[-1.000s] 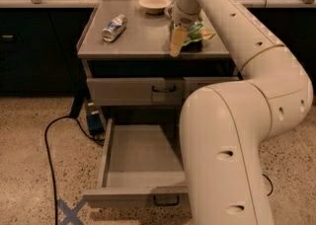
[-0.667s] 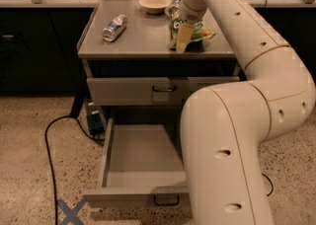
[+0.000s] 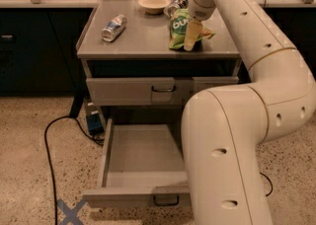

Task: Place green rice chip bag into middle drawer

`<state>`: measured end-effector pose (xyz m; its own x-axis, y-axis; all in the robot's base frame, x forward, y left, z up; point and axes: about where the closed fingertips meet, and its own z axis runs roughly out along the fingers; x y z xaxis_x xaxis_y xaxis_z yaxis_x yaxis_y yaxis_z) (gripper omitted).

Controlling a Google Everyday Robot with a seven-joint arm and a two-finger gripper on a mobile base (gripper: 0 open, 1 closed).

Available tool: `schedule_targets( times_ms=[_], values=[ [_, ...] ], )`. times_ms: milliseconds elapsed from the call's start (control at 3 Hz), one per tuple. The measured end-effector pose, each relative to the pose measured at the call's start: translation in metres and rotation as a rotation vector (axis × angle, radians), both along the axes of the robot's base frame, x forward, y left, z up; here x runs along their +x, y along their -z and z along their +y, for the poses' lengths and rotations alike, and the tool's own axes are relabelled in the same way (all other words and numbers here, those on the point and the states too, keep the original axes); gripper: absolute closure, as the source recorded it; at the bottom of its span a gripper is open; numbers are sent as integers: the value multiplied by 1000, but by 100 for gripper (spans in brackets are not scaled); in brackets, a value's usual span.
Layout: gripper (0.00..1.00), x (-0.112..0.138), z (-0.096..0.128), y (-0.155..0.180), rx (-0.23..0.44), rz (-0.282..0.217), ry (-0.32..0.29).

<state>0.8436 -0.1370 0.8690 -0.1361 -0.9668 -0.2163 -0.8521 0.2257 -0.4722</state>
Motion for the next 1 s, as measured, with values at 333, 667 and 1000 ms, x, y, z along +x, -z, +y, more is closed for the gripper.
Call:
schedule_targets(
  times_ms=[333,667,1000],
  values=[
    [0,-1,6,13,-6,31,-14],
    [18,-1,6,13,-6,31,-14],
    [42,-1,6,13,-6,31,-14]
  ],
)
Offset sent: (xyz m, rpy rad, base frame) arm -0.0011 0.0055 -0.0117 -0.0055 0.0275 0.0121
